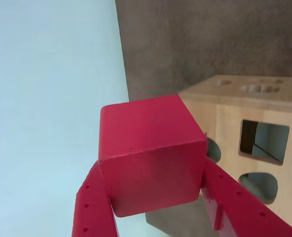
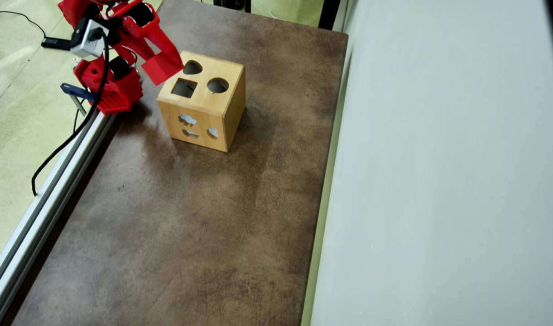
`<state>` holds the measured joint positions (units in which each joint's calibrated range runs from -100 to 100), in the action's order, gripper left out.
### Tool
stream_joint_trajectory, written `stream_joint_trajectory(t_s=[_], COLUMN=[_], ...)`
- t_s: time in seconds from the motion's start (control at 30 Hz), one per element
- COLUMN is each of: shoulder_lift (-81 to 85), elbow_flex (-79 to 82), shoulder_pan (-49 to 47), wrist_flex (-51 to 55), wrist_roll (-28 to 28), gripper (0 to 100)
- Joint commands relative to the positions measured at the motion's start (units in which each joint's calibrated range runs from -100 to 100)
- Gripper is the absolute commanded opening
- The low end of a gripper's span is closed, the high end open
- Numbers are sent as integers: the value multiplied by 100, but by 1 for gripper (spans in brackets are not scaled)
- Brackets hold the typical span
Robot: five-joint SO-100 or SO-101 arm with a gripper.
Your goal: Pick and place the red cube on the square hole
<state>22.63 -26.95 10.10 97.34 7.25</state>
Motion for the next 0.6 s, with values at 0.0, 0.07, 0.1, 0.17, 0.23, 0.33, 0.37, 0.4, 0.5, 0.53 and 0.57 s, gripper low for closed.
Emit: stream_joint_trajectory(t_s=[0.0,0.07,0.1,0.17,0.23,0.33,0.37,0.4,0.5,0.53,0.57], shoulder_lift=[204,204,196,196,204,340,408,459,544,570,587], elbow_flex=[-122,-122,-104,75,423,1023,1219,1425,2042,2221,2400], shoulder_pan=[-452,-653,-765,-987,-1188,-1307,-1307,-1307,-1307,-1307,-1307], wrist_flex=[73,73,73,73,73,73,73,73,73,73,65], wrist_roll=[-230,-337,-376,-440,-493,-562,-576,-576,-576,-576,-576], gripper=[8,8,8,8,8,8,8,8,8,8,8])
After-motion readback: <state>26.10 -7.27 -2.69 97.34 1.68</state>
